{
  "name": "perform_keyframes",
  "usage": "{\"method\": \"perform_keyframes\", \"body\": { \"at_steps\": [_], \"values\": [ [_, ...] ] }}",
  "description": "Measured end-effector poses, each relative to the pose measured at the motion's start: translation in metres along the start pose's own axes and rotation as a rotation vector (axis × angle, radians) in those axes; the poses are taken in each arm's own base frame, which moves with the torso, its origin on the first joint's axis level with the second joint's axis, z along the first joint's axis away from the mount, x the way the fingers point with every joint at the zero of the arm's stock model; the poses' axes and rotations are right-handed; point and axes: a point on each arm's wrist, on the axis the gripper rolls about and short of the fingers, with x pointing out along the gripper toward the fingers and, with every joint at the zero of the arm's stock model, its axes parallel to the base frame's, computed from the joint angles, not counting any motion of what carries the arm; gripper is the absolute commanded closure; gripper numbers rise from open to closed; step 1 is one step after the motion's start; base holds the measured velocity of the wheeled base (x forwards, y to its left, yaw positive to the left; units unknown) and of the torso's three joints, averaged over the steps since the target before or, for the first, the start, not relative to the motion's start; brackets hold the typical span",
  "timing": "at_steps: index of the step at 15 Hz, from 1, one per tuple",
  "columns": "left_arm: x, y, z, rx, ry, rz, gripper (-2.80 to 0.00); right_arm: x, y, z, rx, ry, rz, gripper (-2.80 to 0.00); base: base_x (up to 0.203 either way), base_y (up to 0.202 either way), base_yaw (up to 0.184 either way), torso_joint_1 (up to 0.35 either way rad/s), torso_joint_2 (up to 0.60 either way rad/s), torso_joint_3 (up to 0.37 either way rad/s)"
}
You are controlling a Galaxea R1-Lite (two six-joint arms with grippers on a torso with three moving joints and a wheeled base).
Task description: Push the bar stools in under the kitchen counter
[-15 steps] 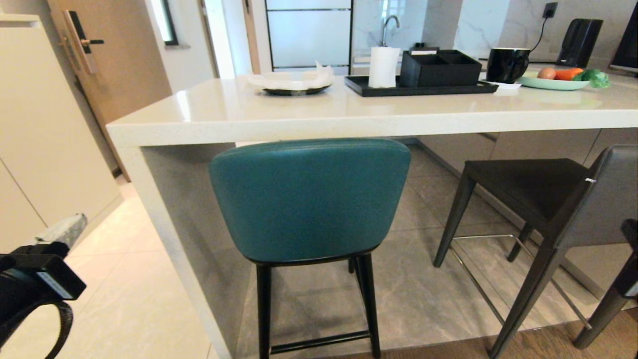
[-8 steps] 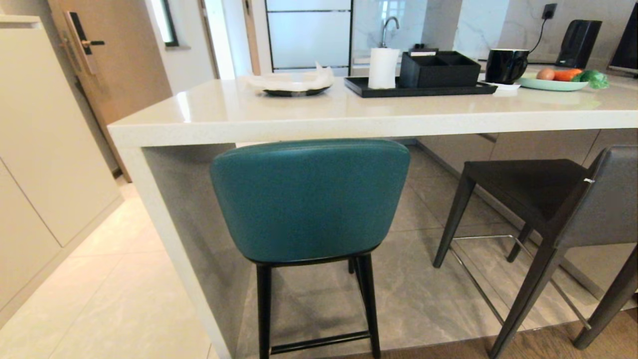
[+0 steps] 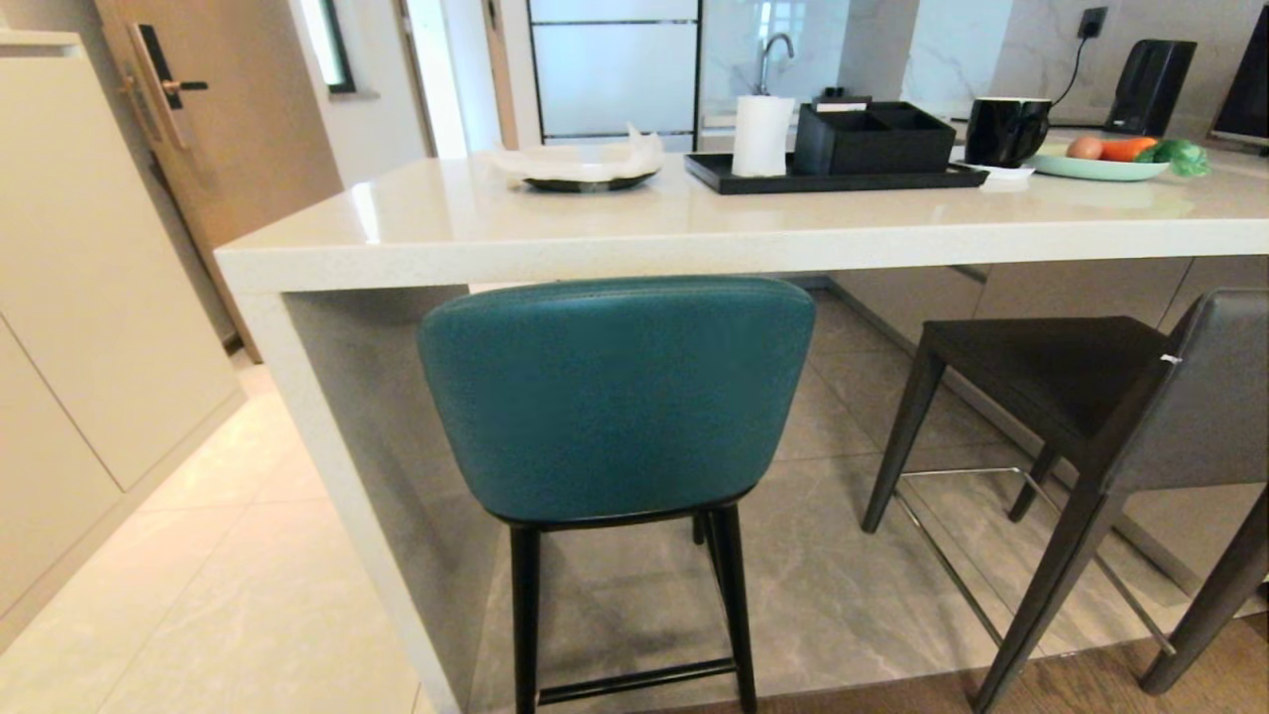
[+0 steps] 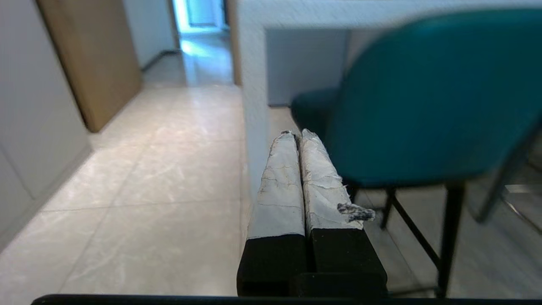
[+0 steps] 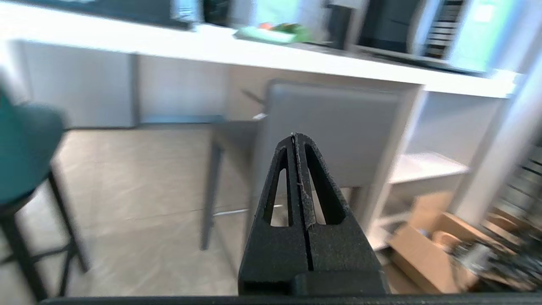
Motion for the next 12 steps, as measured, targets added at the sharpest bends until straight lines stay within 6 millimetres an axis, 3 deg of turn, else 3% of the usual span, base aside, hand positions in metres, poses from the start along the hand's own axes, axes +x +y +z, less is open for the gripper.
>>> {"method": "perform_keyframes", "body": {
  "at_steps": [4, 9, 12],
  "values": [
    [-0.019, -0.003, -0.043, 0.007, 0.195, -0.033, 0.0, -0.006, 0.013, -0.04, 0.09, 0.072, 0.131, 0.0, 0.0, 0.0, 0.0, 0.0, 0.0, 0.0],
    [-0.005, -0.002, -0.093, 0.091, 0.21, -0.015, 0.0, 0.005, 0.039, -0.102, 0.092, 0.158, 0.282, 0.0, 0.0, 0.0, 0.0, 0.0, 0.0, 0.0],
    [-0.002, -0.002, -0.1, 0.092, 0.179, -0.002, 0.0, 0.005, 0.044, -0.114, 0.112, 0.161, 0.356, 0.0, 0.0, 0.0, 0.0, 0.0, 0.0, 0.0]
  ]
}}
